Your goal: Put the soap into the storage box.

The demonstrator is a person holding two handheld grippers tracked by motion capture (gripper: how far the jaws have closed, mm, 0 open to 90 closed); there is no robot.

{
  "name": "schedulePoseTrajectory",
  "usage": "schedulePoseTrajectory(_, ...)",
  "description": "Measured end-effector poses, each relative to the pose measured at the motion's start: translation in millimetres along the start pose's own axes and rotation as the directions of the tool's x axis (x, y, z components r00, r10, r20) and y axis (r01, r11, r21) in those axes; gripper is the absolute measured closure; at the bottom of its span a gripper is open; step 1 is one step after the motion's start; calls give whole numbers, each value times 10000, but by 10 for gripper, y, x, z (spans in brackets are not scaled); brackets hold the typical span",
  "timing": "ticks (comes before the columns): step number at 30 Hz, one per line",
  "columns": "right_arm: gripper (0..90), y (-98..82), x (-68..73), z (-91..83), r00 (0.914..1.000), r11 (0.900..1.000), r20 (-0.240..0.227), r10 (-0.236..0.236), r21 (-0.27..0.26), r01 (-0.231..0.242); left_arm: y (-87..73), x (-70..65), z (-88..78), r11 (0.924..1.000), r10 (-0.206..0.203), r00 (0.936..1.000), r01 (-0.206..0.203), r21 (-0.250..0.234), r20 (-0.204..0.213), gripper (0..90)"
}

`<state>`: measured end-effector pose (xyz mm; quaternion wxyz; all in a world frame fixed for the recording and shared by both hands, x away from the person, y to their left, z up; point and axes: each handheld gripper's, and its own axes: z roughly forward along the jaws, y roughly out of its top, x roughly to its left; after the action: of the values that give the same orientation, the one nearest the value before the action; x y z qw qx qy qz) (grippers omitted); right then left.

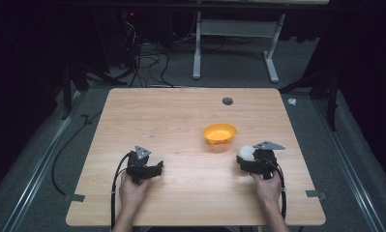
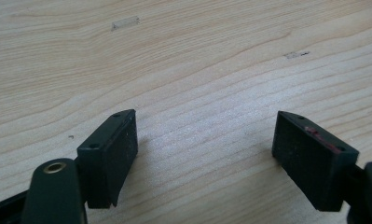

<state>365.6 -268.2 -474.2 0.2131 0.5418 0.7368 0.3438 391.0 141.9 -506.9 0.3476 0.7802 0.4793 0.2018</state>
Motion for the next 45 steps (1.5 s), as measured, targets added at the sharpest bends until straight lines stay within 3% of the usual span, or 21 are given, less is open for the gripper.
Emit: schedulePoseTrajectory(45,248,399,187,-118,9945,9971,-810,-658,-436,624,1,-1,0,10000,16,10000,-16,17,-7,227)
